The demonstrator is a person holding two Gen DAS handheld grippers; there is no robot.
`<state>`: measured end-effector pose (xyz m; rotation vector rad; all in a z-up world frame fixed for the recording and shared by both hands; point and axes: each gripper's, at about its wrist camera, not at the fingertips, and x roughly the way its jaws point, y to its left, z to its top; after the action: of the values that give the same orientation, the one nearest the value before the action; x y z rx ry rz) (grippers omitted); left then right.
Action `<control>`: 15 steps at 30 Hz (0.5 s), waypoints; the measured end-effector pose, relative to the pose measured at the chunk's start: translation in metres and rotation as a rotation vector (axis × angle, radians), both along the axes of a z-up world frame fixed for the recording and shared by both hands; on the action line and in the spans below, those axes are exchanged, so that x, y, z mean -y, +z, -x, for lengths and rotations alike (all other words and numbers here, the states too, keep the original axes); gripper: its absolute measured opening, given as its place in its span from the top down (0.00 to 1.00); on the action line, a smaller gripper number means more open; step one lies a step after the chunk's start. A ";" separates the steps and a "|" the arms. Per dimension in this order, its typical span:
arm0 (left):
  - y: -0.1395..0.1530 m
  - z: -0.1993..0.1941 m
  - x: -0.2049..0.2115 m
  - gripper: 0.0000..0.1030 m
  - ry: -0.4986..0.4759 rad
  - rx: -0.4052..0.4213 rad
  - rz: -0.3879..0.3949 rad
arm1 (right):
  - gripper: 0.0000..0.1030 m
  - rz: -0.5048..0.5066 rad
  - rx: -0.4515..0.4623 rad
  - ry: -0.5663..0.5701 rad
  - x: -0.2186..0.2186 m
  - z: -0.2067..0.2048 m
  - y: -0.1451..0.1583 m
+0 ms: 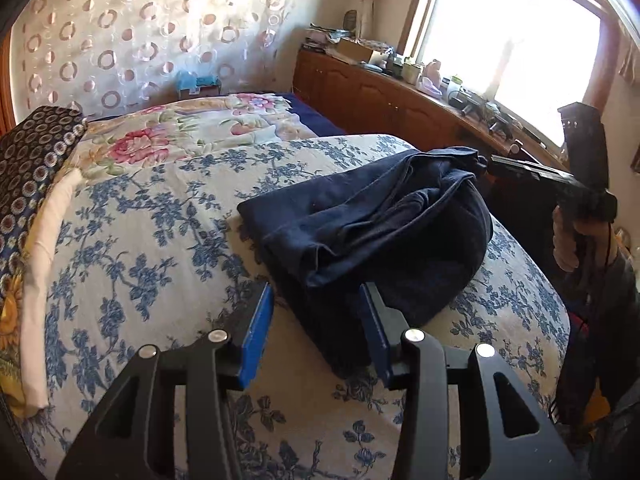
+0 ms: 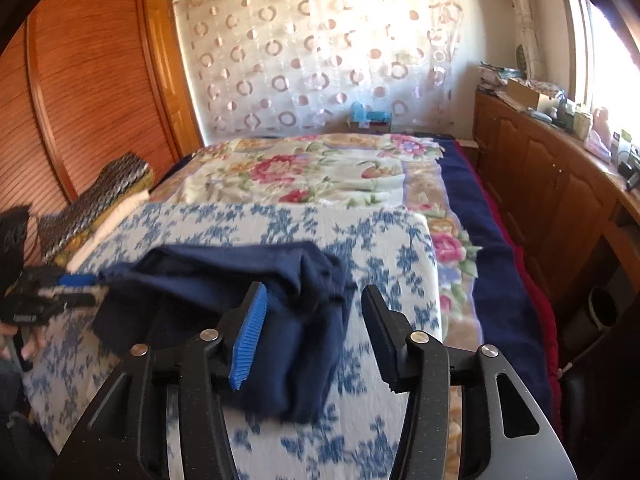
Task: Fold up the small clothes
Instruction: 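Grasp the shirt's edge with both tools and fold it over again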
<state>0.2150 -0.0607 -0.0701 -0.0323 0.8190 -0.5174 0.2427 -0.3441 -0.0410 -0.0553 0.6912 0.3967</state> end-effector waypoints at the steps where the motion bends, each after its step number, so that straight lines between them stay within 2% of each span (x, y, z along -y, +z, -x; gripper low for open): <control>1: -0.001 -0.005 0.003 0.58 0.001 -0.001 -0.010 | 0.47 0.018 -0.009 0.014 -0.002 0.002 -0.003; 7: -0.002 -0.035 0.020 0.58 0.001 0.007 -0.050 | 0.43 0.082 -0.049 0.069 -0.020 -0.009 -0.022; 11: -0.002 -0.056 0.022 0.58 0.032 0.023 -0.081 | 0.43 0.085 -0.042 0.073 -0.027 -0.038 -0.025; 15: -0.008 -0.081 0.016 0.58 0.112 0.050 -0.170 | 0.43 0.099 -0.036 0.029 -0.023 -0.062 -0.028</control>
<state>0.2960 -0.0772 -0.0784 0.0903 0.8050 -0.3402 0.3047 -0.3213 -0.0686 -0.1517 0.7463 0.3916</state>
